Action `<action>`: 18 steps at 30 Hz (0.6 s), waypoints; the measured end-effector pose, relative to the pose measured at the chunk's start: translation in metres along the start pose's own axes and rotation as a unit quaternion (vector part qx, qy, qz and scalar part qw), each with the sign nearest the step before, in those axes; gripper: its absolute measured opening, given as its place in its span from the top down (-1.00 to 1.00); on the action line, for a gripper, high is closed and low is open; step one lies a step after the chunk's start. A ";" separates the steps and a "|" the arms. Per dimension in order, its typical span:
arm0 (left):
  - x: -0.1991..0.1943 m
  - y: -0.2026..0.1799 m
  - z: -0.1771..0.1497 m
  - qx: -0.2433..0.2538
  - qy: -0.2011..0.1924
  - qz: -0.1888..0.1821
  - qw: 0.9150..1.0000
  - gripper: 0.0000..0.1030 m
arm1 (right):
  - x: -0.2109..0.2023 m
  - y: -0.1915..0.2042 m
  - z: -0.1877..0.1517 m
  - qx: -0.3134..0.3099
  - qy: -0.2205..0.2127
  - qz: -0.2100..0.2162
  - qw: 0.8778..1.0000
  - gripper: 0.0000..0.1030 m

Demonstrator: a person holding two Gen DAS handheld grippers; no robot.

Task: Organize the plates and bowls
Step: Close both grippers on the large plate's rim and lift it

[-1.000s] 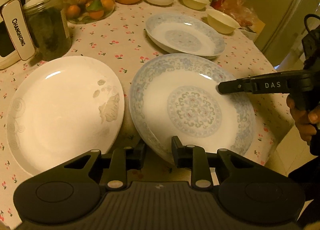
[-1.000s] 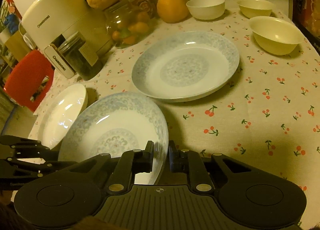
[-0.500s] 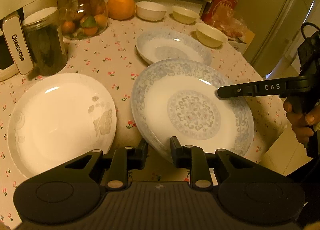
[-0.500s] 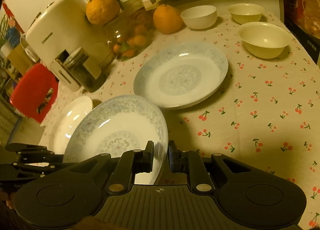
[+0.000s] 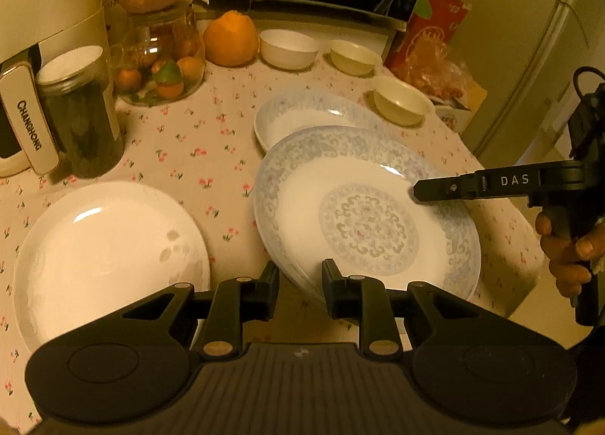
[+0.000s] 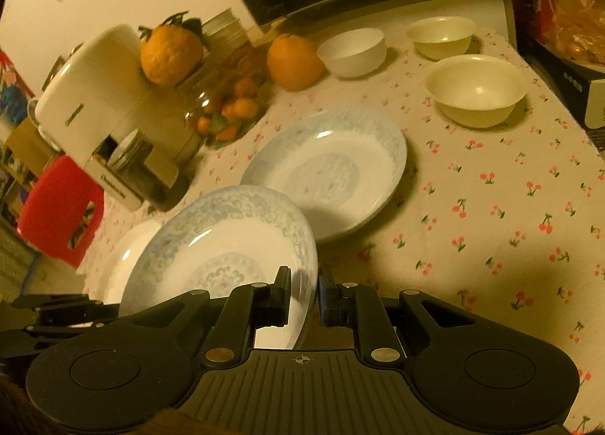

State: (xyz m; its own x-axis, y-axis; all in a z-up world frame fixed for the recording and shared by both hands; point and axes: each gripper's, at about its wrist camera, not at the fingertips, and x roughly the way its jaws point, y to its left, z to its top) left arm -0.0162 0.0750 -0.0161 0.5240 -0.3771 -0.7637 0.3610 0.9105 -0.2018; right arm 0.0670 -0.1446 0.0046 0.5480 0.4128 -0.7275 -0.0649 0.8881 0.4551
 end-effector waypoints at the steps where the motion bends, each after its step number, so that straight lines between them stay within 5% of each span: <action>1: 0.001 0.000 0.002 -0.002 -0.001 0.000 1.000 0.57 | 0.000 -0.001 0.002 0.003 -0.002 0.000 1.000 0.71; 18: 0.037 -0.003 0.042 -0.048 -0.020 0.015 0.999 0.57 | 0.019 -0.034 0.041 0.052 -0.020 -0.019 0.998 0.70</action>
State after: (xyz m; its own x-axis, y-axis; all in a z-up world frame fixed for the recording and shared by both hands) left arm 0.0342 0.0509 -0.0176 0.5639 -0.3540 -0.7461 0.2697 0.9329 -0.2388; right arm 0.1136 -0.1754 -0.0039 0.5811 0.3691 -0.7253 0.0423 0.8763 0.4798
